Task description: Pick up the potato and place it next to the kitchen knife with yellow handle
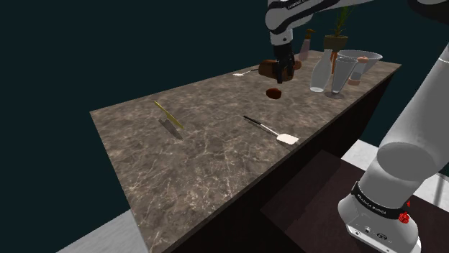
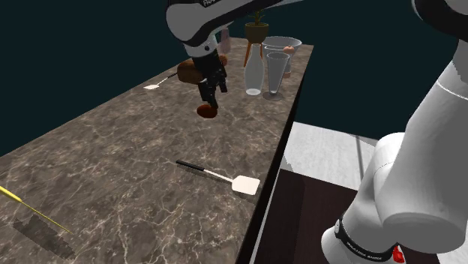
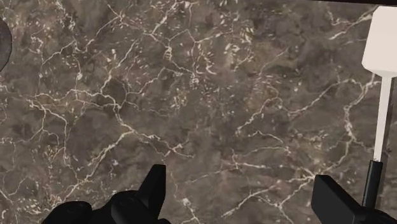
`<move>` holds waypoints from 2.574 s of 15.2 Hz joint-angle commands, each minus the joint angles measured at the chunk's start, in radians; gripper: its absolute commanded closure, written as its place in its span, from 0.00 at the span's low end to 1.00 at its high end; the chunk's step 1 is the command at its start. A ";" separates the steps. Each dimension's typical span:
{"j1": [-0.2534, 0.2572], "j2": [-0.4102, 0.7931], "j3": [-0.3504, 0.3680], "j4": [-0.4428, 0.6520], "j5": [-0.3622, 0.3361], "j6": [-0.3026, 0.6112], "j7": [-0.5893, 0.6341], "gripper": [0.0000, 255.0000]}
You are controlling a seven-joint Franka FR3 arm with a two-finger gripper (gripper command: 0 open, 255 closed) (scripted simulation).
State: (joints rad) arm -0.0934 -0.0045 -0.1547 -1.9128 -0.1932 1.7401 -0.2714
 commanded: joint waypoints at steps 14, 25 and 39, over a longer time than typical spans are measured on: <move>-0.109 0.660 -0.035 0.699 0.049 -0.072 -0.159 0.00; -0.133 0.739 -0.037 0.704 0.051 -0.002 -0.168 0.00; -0.133 0.739 -0.037 0.705 0.051 -0.002 -0.168 1.00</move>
State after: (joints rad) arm -0.2266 0.7348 -0.1915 -1.2076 -0.1422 1.7380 -0.4396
